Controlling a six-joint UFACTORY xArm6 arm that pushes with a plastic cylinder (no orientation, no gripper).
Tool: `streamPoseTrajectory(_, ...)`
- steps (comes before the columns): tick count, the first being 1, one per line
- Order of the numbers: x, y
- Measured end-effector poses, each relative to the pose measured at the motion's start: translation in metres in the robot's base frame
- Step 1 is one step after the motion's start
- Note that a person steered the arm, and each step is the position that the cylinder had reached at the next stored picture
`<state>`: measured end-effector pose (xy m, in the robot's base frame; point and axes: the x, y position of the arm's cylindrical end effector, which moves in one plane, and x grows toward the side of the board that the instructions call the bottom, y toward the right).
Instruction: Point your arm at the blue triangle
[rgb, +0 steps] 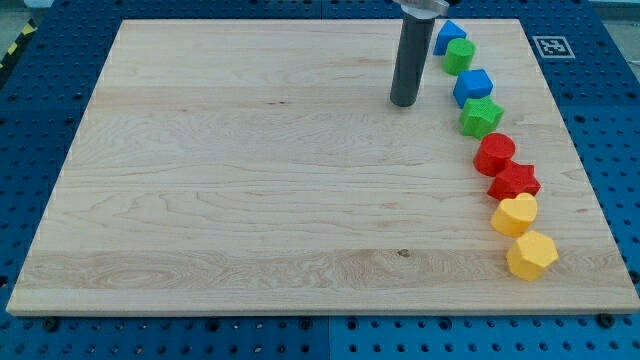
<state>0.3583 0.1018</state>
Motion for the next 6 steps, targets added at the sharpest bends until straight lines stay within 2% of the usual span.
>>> streamPoseTrajectory(1,0.000,0.000)
streamPoseTrajectory(2,-0.018,0.000)
streamPoseTrajectory(5,-0.148,0.000)
streamPoseTrajectory(6,-0.165,0.000)
